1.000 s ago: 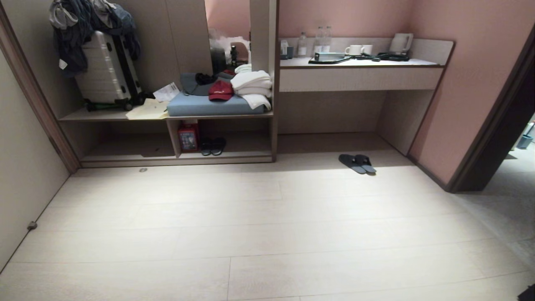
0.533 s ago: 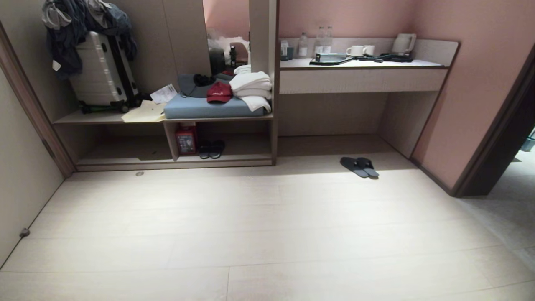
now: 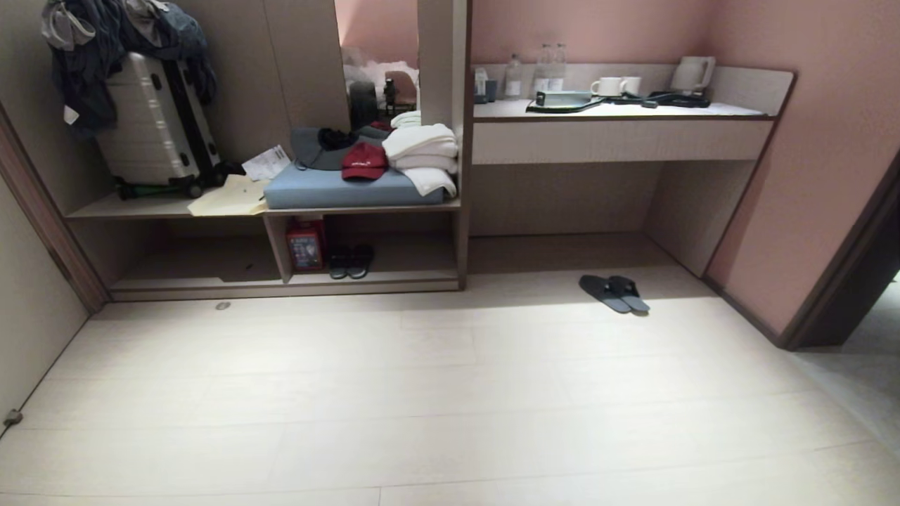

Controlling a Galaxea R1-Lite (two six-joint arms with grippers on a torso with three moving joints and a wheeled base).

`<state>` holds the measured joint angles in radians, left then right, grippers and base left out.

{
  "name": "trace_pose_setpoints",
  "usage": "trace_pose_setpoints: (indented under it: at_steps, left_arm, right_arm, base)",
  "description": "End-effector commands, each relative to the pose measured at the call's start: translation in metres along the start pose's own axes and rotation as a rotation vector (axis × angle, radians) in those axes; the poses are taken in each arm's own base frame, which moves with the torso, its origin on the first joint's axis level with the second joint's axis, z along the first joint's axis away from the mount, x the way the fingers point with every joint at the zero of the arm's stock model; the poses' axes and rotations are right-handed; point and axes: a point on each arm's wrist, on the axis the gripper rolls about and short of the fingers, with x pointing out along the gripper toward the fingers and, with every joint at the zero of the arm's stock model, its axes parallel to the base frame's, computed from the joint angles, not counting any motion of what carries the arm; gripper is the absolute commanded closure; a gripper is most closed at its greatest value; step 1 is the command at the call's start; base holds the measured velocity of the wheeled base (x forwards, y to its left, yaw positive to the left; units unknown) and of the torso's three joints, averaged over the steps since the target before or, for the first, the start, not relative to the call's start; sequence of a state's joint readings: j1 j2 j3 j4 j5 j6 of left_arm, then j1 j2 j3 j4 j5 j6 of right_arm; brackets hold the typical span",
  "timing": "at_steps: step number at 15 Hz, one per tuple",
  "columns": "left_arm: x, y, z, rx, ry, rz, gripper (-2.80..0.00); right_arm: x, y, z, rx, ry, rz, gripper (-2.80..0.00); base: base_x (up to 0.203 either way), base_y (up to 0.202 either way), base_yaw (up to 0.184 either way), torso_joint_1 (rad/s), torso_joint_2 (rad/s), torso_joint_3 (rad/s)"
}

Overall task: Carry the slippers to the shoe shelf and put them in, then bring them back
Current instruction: Pick up the slippers on the floor

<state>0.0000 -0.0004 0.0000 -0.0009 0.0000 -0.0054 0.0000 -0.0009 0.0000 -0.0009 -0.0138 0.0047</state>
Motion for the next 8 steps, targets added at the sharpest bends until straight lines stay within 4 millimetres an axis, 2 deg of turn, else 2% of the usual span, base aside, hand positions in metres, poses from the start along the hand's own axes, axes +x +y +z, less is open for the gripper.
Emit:
trace_pose_setpoints:
  at_steps: [1,8]
  left_arm:
    - [0.0,0.0,0.0001,-0.001,0.0,0.0,0.0]
    - [0.0001,0.0,-0.0003,-0.001,0.001,0.0,0.0]
  right_arm:
    - [0.0001,0.0,0.0001,0.0,0.0,0.0,0.0]
    - [0.0001,0.0,0.0001,0.0,0.0,0.0,0.0]
  base:
    - [0.198,0.0,-0.004,0.003,0.0,0.001]
    - [0.194,0.0,0.0,0.001,0.0,0.002]
